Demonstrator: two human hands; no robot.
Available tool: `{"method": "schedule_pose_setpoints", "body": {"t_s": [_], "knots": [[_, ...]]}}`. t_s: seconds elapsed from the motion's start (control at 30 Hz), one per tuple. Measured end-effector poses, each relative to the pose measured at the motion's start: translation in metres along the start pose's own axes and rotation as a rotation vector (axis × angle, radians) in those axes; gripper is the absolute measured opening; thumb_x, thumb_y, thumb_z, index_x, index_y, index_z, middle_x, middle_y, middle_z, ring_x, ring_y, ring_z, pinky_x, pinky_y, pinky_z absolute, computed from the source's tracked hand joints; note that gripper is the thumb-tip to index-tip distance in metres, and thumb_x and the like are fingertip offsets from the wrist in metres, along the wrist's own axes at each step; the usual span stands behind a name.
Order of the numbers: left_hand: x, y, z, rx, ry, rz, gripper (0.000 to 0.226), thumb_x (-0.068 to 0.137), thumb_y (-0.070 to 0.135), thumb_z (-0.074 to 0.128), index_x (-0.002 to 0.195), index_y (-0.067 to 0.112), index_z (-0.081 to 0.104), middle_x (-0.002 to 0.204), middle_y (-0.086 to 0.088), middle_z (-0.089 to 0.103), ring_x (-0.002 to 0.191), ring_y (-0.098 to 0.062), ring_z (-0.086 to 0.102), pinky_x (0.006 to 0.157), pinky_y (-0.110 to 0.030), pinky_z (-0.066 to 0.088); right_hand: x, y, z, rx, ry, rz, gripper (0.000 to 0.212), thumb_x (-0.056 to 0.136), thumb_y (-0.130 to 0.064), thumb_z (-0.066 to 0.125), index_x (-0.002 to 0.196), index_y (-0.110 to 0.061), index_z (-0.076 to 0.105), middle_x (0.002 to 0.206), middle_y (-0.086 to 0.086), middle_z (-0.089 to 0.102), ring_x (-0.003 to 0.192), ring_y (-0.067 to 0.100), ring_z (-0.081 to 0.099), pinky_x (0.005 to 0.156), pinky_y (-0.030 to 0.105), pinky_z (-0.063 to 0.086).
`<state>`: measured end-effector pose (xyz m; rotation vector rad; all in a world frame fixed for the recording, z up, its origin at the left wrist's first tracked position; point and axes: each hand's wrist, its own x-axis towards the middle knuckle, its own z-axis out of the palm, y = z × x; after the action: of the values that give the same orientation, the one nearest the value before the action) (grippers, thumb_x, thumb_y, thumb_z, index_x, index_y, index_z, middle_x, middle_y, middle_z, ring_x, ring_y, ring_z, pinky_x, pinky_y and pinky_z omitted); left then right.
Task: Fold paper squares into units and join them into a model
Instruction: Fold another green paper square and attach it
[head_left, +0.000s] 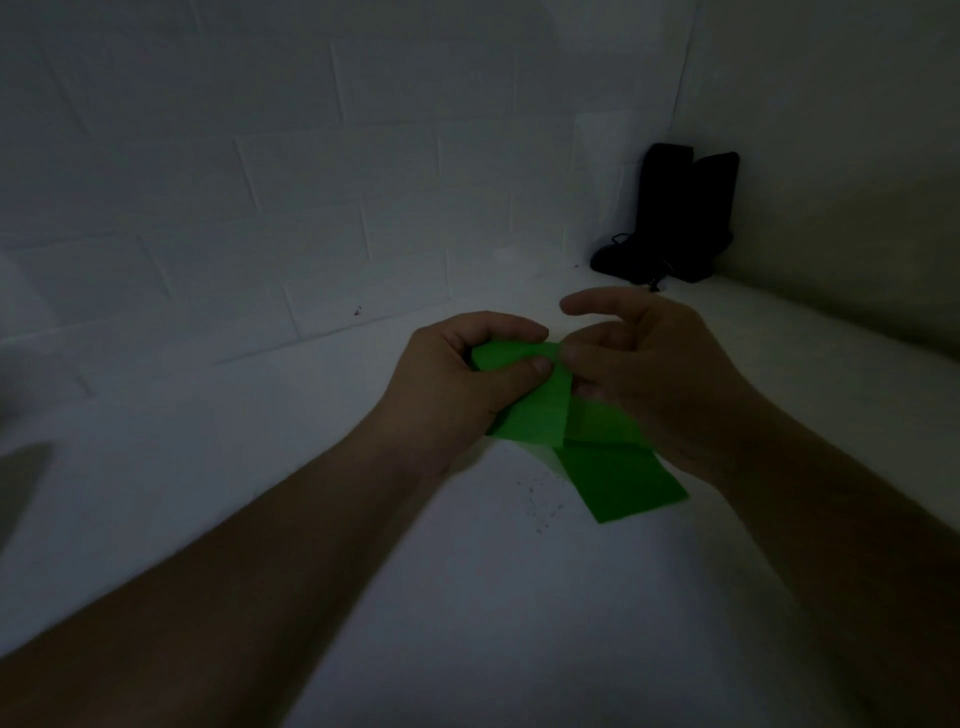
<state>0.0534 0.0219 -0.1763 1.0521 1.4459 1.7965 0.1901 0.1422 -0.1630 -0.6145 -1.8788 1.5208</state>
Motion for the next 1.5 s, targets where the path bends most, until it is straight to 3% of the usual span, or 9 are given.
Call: {"method": "schedule_pose_setpoints", "body": {"t_s": [0.2, 0.33, 0.53, 0.73, 0.87, 1.03, 1.13, 1.33, 1.5], "knots": [[0.0000, -0.0006, 0.0005, 0.012, -0.004, 0.014, 0.021, 0.088, -0.001, 0.074, 0.101, 0.017, 0.076, 0.088, -0.010, 0.077, 0.078, -0.023, 0.074, 0.065, -0.030, 0.060, 0.0015, 0.0013, -0.0009, 0.030, 0.046, 0.007, 0.045, 0.085, 0.001, 0.075, 0.121, -0.023, 0.065, 0.074, 0.009, 0.073, 0.077, 0.028, 0.073, 0.085, 0.055, 0.060], [-0.0028, -0.0005, 0.0023, 0.099, -0.019, 0.068, 0.053, 0.083, -0.003, 0.079, 0.127, 0.024, 0.064, 0.083, -0.022, 0.073, 0.075, -0.030, 0.072, 0.067, -0.036, 0.063, 0.0038, 0.0040, 0.0014, 0.006, 0.079, -0.002, 0.050, 0.085, -0.001, 0.076, 0.127, -0.025, 0.062, 0.068, 0.006, 0.072, 0.071, 0.025, 0.071, 0.083, 0.056, 0.061], [-0.0016, 0.0010, 0.0010, 0.131, 0.018, 0.001, 0.072, 0.084, 0.002, 0.080, 0.141, 0.035, 0.050, 0.091, -0.027, 0.074, 0.088, -0.044, 0.073, 0.078, -0.051, 0.064, 0.0030, 0.0042, 0.0025, 0.003, 0.081, -0.002, 0.048, 0.087, -0.001, 0.072, 0.127, -0.025, 0.061, 0.081, 0.010, 0.076, 0.087, 0.035, 0.074, 0.084, 0.056, 0.061], [0.0016, 0.0012, -0.0003, 0.184, 0.052, -0.068, 0.076, 0.086, 0.006, 0.080, 0.148, 0.030, 0.043, 0.093, -0.018, 0.077, 0.084, -0.030, 0.077, 0.076, -0.039, 0.065, 0.0014, 0.0027, 0.0029, -0.013, 0.091, -0.008, 0.045, 0.088, -0.002, 0.073, 0.123, -0.027, 0.060, 0.085, 0.005, 0.077, 0.085, 0.028, 0.076, 0.083, 0.052, 0.062], [0.0018, 0.0010, -0.0014, 0.170, 0.049, -0.079, 0.079, 0.085, 0.004, 0.080, 0.151, 0.026, 0.041, 0.093, -0.019, 0.077, 0.085, -0.033, 0.077, 0.079, -0.045, 0.064, 0.0005, 0.0029, 0.0027, -0.037, 0.041, 0.001, 0.049, 0.088, -0.003, 0.074, 0.126, -0.030, 0.058, 0.089, 0.005, 0.078, 0.086, 0.027, 0.076, 0.084, 0.049, 0.062], [0.0023, -0.0004, -0.0028, 0.095, 0.021, -0.095, 0.076, 0.083, 0.001, 0.080, 0.146, 0.026, 0.047, 0.098, -0.021, 0.077, 0.087, -0.032, 0.077, 0.077, -0.039, 0.064, -0.0039, -0.0002, 0.0028, -0.145, -0.023, -0.013, 0.055, 0.087, -0.002, 0.074, 0.131, -0.031, 0.056, 0.087, 0.006, 0.077, 0.077, 0.022, 0.076, 0.071, 0.036, 0.064], [0.0039, -0.0003, -0.0035, 0.062, 0.021, -0.084, 0.051, 0.090, 0.011, 0.076, 0.136, 0.025, 0.058, 0.096, -0.018, 0.077, 0.088, -0.031, 0.077, 0.082, -0.044, 0.064, -0.0026, -0.0008, 0.0001, -0.112, -0.010, 0.008, 0.055, 0.086, -0.001, 0.074, 0.129, -0.031, 0.057, 0.086, 0.009, 0.077, 0.078, 0.025, 0.076, 0.070, 0.037, 0.063], [0.0042, -0.0021, -0.0040, 0.017, 0.059, -0.020, 0.016, 0.093, 0.000, 0.068, 0.103, 0.011, 0.074, 0.070, -0.008, 0.072, 0.066, -0.018, 0.072, 0.059, -0.028, 0.059, -0.0007, -0.0008, -0.0009, -0.014, -0.030, 0.048, 0.052, 0.087, 0.004, 0.070, 0.126, -0.028, 0.059, 0.086, 0.012, 0.076, 0.081, 0.028, 0.076, 0.074, 0.041, 0.064], [0.0034, -0.0012, -0.0022, 0.043, 0.078, -0.002, 0.016, 0.092, -0.001, 0.069, 0.097, 0.014, 0.074, 0.091, -0.042, 0.062, 0.075, -0.031, 0.068, 0.060, -0.031, 0.060, -0.0046, -0.0028, 0.0026, -0.058, -0.021, 0.033, 0.051, 0.086, 0.001, 0.073, 0.124, -0.031, 0.059, 0.079, 0.008, 0.076, 0.068, 0.019, 0.075, 0.060, 0.027, 0.059]]}}
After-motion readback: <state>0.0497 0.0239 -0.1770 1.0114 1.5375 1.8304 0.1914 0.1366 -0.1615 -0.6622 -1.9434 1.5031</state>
